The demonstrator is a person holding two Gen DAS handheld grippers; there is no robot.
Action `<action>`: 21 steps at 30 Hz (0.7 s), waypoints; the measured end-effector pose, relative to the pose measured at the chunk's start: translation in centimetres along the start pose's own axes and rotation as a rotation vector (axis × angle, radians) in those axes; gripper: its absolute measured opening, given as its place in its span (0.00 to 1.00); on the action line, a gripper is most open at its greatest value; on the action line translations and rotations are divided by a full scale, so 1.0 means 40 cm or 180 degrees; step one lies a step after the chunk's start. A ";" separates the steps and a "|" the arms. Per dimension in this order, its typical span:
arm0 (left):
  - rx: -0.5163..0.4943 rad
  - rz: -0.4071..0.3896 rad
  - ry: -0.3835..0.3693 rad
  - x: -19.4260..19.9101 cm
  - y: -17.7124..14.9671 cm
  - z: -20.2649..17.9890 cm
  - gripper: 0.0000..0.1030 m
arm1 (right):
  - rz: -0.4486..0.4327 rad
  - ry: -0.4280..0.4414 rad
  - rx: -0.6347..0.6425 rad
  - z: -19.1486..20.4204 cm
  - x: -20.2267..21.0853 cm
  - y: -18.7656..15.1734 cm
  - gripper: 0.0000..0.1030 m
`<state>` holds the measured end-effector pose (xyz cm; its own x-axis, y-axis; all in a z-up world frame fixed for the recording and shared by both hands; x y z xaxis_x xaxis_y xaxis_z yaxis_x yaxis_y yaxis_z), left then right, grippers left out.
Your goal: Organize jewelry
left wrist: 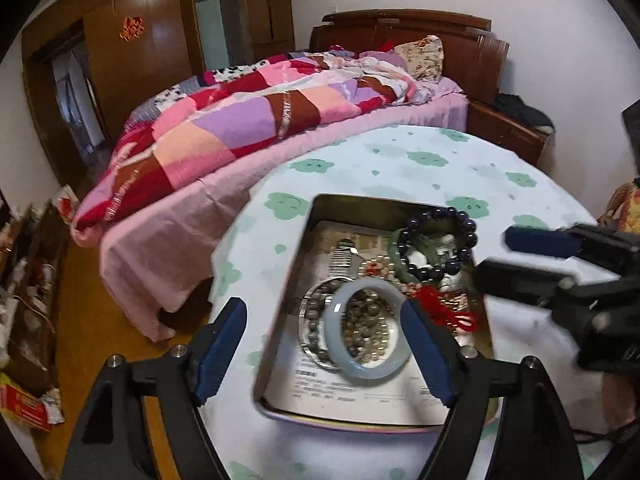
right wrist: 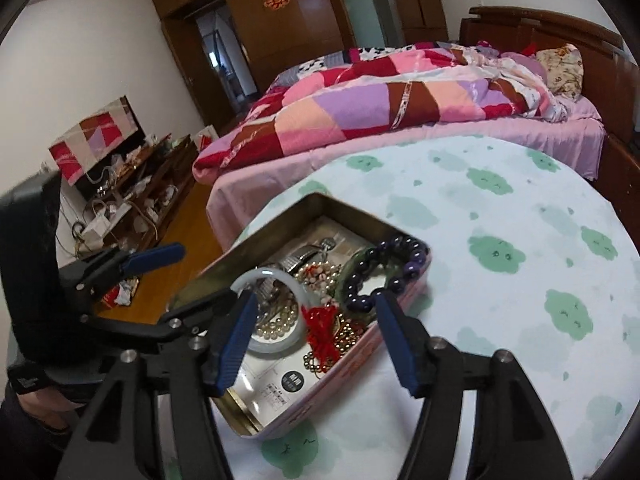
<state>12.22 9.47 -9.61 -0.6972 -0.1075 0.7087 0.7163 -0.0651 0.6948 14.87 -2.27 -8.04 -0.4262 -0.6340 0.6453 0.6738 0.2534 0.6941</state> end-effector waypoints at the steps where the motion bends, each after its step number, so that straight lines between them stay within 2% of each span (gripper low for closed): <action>1: 0.0012 -0.0024 0.0028 0.007 0.003 0.005 0.77 | -0.0037 -0.0029 -0.0017 -0.003 0.013 0.004 0.64; 4: 0.0150 -0.0156 0.0193 0.051 0.018 0.041 0.77 | -0.0159 -0.0096 -0.0047 -0.006 0.055 0.018 0.67; 8: 0.0360 -0.0399 0.0293 0.118 0.035 0.082 0.77 | -0.0443 -0.0337 -0.0059 -0.006 0.142 0.033 0.75; 13: 0.0403 -0.0517 0.0268 0.166 0.037 0.087 0.77 | -0.0629 -0.0529 -0.0011 0.004 0.200 0.037 0.79; 21: 0.0346 -0.0629 0.0185 0.212 0.056 0.050 0.77 | -0.0669 -0.0609 0.0105 0.014 0.217 0.024 0.82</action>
<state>7.85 10.40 -1.82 -0.8186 -0.1604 0.5515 0.5565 0.0164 0.8307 11.48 -7.12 -1.58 -0.6626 -0.5267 0.5325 0.5400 0.1568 0.8269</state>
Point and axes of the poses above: each gripper's, at about its wrist camera, not at the fingertips, and x roughly against the way its jaws point, z to its left, y to its top, the point moved 8 cm from there along -x, roughly the way its jaws point, and after that the axes turned 4 degrees about -x, right-handed, at the moved point
